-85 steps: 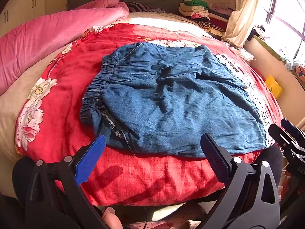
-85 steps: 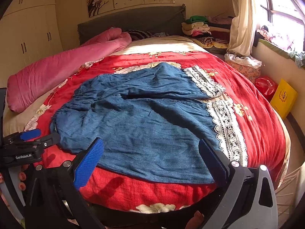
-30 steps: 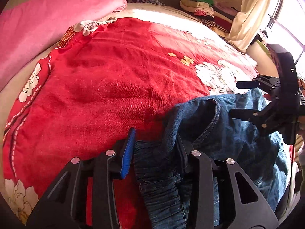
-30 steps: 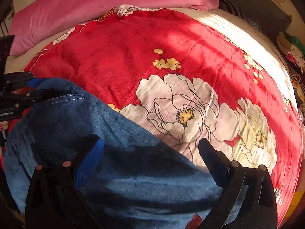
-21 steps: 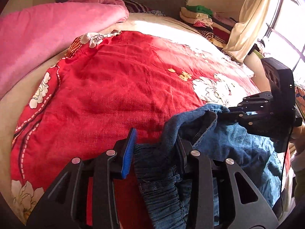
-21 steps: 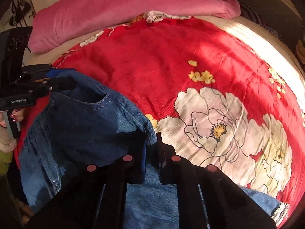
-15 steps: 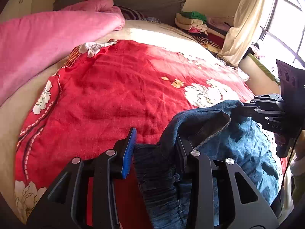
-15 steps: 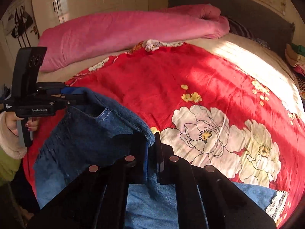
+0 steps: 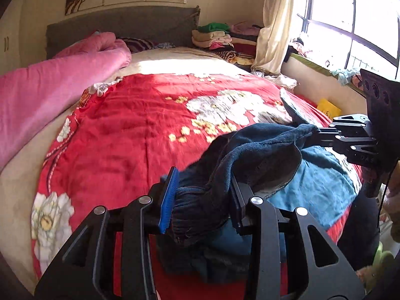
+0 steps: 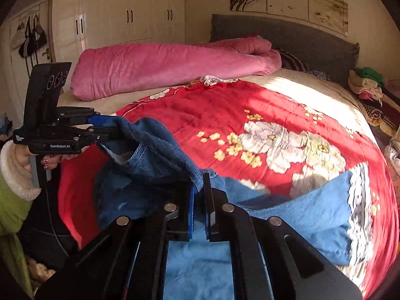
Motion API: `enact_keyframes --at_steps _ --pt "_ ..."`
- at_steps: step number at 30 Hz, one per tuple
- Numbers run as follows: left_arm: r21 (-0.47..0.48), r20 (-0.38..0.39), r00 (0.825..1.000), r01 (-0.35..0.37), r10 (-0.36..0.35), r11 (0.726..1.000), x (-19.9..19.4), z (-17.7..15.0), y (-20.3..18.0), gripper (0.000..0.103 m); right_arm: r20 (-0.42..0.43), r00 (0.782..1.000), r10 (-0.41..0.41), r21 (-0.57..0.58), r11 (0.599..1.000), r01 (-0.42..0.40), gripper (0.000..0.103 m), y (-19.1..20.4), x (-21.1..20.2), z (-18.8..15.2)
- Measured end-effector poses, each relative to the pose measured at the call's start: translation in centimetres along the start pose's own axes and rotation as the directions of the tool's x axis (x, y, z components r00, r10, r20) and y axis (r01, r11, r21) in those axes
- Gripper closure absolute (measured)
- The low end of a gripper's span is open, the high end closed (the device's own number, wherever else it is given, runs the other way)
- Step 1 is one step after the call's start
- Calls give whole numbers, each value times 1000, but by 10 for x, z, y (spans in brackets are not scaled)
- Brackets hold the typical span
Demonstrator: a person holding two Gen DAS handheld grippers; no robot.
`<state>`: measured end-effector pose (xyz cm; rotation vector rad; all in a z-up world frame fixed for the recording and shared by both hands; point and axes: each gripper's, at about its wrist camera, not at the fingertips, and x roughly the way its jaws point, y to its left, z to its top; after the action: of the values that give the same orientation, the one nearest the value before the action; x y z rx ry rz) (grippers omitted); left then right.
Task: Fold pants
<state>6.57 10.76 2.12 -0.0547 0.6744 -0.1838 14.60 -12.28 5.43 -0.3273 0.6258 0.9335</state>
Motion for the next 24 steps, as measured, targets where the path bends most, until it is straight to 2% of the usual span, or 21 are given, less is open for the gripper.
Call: enact_keyframes --at_steps 2,5,7,9,12,14,18,20,24 --pt "-6 -46 999 3 -4 1000 -3 -22 -6 72 -10 1000 18 2 1000 -18 96 14 -7 -22" --pt "-16 -135 991 1 -3 1000 4 -51 -11 71 -86 996 34 28 999 -32 94 30 0 -55" --pt "-33 -163 987 6 -11 999 5 -65 -12 68 -136 990 34 59 998 -27 94 35 9 -74" --pt "-34 -164 986 -5 -1 999 0 -68 -16 68 -159 986 54 120 992 -35 94 39 11 -87" --pt "-33 -150 989 -14 9 999 -10 -61 -19 62 -144 987 73 163 985 -49 93 44 3 -92" --pt "-36 -138 990 -15 10 999 -18 -57 -19 52 -120 989 85 169 984 -64 91 43 -6 -88" --pt "-40 -117 993 -37 32 999 -34 -53 -19 43 -90 991 100 198 977 -81 91 40 -15 -86" --pt "-53 -109 993 -58 52 997 -42 -53 -16 37 -96 990 100 196 977 -79 91 43 -12 -90" --pt "-91 -97 990 -107 98 990 -58 -51 -6 36 -154 985 77 159 986 -53 87 51 6 -101"
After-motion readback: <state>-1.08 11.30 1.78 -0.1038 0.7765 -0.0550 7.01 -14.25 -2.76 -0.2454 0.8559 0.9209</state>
